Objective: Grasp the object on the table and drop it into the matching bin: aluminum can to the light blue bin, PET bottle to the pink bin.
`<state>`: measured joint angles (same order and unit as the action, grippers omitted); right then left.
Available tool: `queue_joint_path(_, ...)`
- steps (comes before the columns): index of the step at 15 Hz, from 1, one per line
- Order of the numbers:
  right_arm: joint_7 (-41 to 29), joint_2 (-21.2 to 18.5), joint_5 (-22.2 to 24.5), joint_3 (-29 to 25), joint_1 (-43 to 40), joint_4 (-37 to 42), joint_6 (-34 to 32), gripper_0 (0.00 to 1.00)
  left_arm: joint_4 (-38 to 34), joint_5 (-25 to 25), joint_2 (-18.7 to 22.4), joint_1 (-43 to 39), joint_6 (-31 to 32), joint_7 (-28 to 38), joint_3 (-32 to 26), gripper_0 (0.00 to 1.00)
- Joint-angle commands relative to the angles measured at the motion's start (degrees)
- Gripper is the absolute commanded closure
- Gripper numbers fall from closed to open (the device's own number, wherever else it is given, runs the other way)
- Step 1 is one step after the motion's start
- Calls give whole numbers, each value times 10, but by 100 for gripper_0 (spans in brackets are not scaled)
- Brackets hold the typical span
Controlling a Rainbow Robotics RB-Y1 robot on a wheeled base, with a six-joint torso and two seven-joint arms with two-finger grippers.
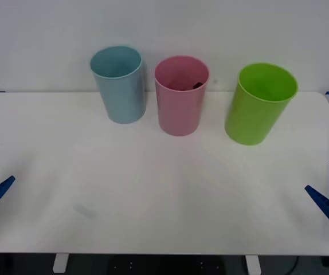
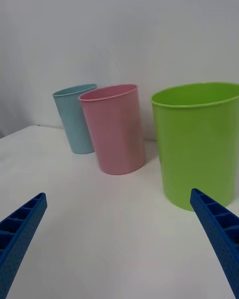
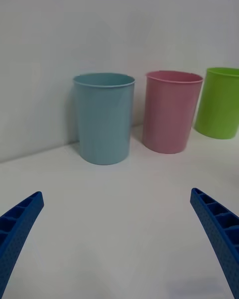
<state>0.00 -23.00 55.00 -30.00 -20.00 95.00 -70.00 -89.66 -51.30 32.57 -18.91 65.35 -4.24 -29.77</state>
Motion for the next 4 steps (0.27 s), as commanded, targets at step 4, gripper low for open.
queue_joint_path(4, 0, 0, 0, 0, 0, 0, 0, 0, 0, 0, 0, -3, 1, 2, 8, 0)
